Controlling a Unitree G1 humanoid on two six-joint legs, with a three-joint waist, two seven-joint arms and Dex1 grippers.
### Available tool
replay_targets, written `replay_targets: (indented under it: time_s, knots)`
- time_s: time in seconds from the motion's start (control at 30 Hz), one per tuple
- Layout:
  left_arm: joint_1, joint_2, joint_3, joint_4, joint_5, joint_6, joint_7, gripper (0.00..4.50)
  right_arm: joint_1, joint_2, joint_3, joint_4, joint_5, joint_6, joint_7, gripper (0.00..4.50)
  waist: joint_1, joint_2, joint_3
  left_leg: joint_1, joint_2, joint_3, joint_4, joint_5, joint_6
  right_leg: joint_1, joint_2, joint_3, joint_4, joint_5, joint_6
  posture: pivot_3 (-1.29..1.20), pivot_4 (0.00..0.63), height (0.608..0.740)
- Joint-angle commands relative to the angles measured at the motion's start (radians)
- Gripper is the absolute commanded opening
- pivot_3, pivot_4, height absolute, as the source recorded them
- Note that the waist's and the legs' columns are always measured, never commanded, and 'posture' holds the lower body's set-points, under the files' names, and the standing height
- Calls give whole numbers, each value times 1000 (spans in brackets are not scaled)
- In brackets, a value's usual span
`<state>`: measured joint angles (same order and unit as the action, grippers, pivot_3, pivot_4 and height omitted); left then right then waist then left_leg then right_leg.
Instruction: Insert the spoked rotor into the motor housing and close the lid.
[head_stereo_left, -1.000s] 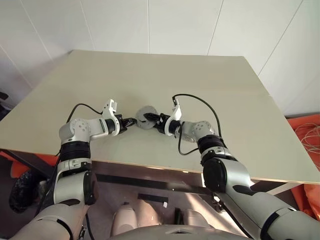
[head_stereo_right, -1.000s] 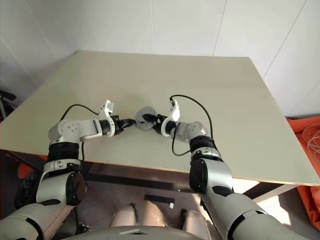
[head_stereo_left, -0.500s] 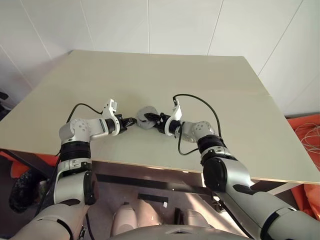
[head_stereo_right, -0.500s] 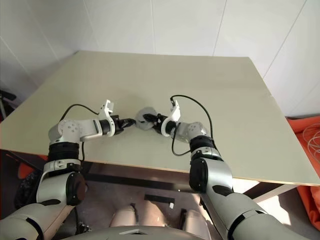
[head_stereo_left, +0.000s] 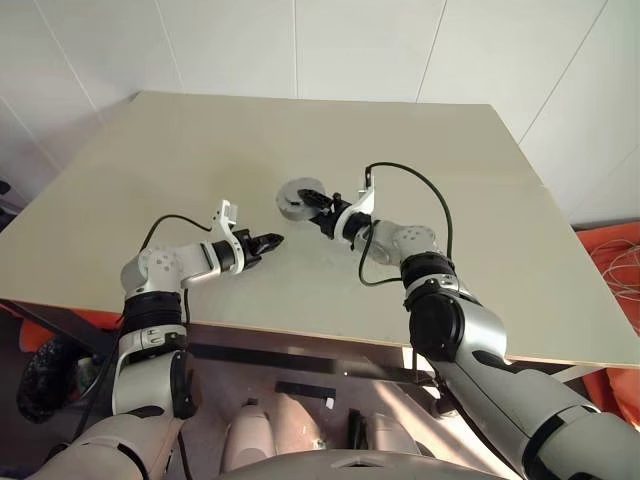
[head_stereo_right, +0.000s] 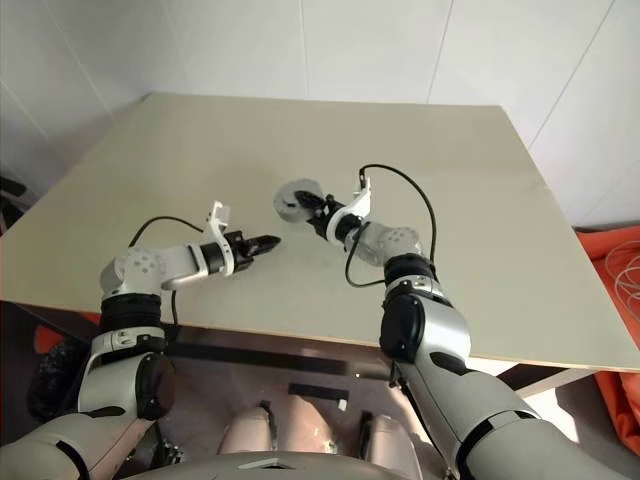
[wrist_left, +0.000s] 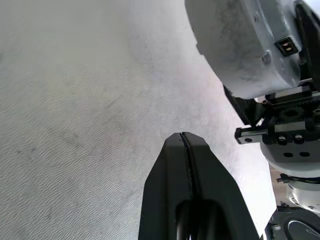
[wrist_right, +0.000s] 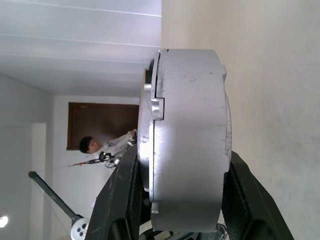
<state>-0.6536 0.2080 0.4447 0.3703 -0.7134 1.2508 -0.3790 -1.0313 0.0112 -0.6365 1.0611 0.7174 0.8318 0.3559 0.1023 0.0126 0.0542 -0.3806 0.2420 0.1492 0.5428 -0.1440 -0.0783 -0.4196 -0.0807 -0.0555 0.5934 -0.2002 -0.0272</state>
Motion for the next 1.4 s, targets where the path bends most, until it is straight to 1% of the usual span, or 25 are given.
replay_targets:
  time_s: [0.03, 0.17, 0.3, 0.4, 0.47, 0.53, 0.63, 0.73, 0.87, 1.07, 1.17, 1.2, 1.4]
  knots:
    - [-25, -13, 106, -1, -72, -38, 29, 0, -35, -2, -6, -55, 50, 20, 41, 2009, 0, 0, 0, 0, 0, 0, 0, 0, 0, 0, 0, 0, 0, 0, 0, 0, 0, 740]
    - [-37, -33, 188, -19, -121, -59, 95, 0, -28, -18, 2, -81, 50, 51, 54, 2009, 2, 0, 0, -1, 0, 0, 2, 0, 0, 0, 0, 0, 0, 0, 0, 0, 0, 740]
    - [-16, -18, 211, -64, -154, -28, 140, 0, -19, -51, -5, -85, 44, 56, 42, 2009, 9, -1, 0, 0, 0, 0, 4, 0, 0, 0, -1, 0, 6, 0, 0, 0, 0, 740]
    - [17, 2, 239, -104, -206, 15, 145, 0, -20, -101, -25, -74, 56, 72, 37, 2009, 20, -1, 1, 1, 0, 0, 6, 0, -1, 0, -2, 0, 10, 0, 0, 0, 0, 740]
    - [30, 2, 258, -127, -249, 32, 142, 0, -21, -121, -33, -91, 73, 114, 33, 2009, 23, -1, 1, 2, 0, 0, 8, 0, -1, 0, -2, 1, 12, 0, 0, 0, 0, 740]
    - [31, -14, 270, -156, -277, 9, 153, 0, -16, -131, -33, -121, 92, 170, 33, 2009, 24, -1, 1, 2, 0, 0, 11, 0, -1, 0, -2, 1, 13, 0, 0, 0, 0, 740]
    - [9, -74, 290, -215, -301, -112, 190, 0, 12, -127, -21, -195, 119, 261, 38, 2009, 25, -2, 1, 1, 0, 0, 14, 0, -1, 0, -3, 1, 15, 0, 0, 0, 0, 740]
    - [-5, -102, 275, -237, -331, -149, 211, 0, 42, -115, -18, -264, 143, 324, 32, 2009, 25, -2, 2, 1, 0, 0, 15, 0, -1, 0, -3, 1, 15, 0, 0, 0, 0, 740]
    - [-5, -110, 256, -207, -368, -152, 240, 0, 79, -85, -2, -365, 183, 413, 33, 2009, 28, -2, 2, 1, 0, 0, 15, 0, -1, 0, -3, 1, 15, 1, 1, 0, 0, 740]
    - [36, -116, 209, -218, -434, -99, 243, 0, 103, -59, 2, -437, 203, 445, 20, 2009, 30, -2, 2, 1, 0, 0, 16, 0, -1, 0, -3, 1, 15, 1, 1, 0, 0, 740]
    - [56, -115, 190, -215, -457, -97, 236, 587, 101, -45, 9, -442, 204, 434, 12, 2009, 32, -2, 2, 1, -1, 0, 16, 0, -1, 0, -3, 1, 15, 1, 2, 0, 0, 740]
    - [63, -112, 184, -212, -460, -98, 231, 848, 99, -39, 12, -443, 201, 429, 9, 2009, 32, -2, 2, 1, -1, 0, 17, 0, -1, 0, -3, 1, 15, 1, 2, 0, 0, 740]
    - [91, -95, 156, -187, -453, -112, 228, 2728, 96, -22, 34, -443, 192, 405, 2, 2009, 29, -2, 2, 1, -1, 0, 17, 0, -1, 0, -3, 2, 15, 1, 2, 0, 0, 740]
